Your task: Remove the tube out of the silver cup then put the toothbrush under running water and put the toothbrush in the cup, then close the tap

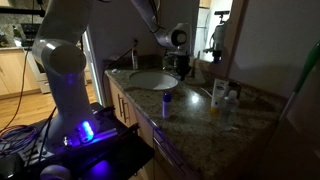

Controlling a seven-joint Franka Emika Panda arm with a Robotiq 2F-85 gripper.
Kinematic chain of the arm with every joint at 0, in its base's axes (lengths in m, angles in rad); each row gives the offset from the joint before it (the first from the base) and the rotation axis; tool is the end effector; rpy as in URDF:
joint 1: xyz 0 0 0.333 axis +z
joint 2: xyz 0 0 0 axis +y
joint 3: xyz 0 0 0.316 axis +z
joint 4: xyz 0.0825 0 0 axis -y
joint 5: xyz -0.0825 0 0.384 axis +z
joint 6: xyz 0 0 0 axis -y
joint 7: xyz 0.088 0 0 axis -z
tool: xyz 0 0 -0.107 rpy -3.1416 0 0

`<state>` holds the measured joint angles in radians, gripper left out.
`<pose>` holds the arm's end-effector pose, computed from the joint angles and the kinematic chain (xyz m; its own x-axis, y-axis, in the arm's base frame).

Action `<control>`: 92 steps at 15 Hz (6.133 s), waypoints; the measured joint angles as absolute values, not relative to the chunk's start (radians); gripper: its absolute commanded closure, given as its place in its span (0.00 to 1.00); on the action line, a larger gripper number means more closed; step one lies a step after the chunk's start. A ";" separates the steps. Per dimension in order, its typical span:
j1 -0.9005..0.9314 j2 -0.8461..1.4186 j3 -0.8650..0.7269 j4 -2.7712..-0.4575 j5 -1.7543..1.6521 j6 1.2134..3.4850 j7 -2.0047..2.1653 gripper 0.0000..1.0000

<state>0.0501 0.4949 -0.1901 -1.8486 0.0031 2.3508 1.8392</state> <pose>0.6394 -0.0820 0.2617 -0.3781 -0.9223 0.0804 -0.9258 0.3762 -0.0377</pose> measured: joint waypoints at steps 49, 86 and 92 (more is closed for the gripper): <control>-0.258 0.647 -0.126 -1.661 0.464 2.314 1.299 0.98; -0.710 0.700 -0.277 -1.398 1.526 1.648 0.819 0.98; -0.711 0.757 -0.276 -1.394 1.531 1.716 0.819 0.98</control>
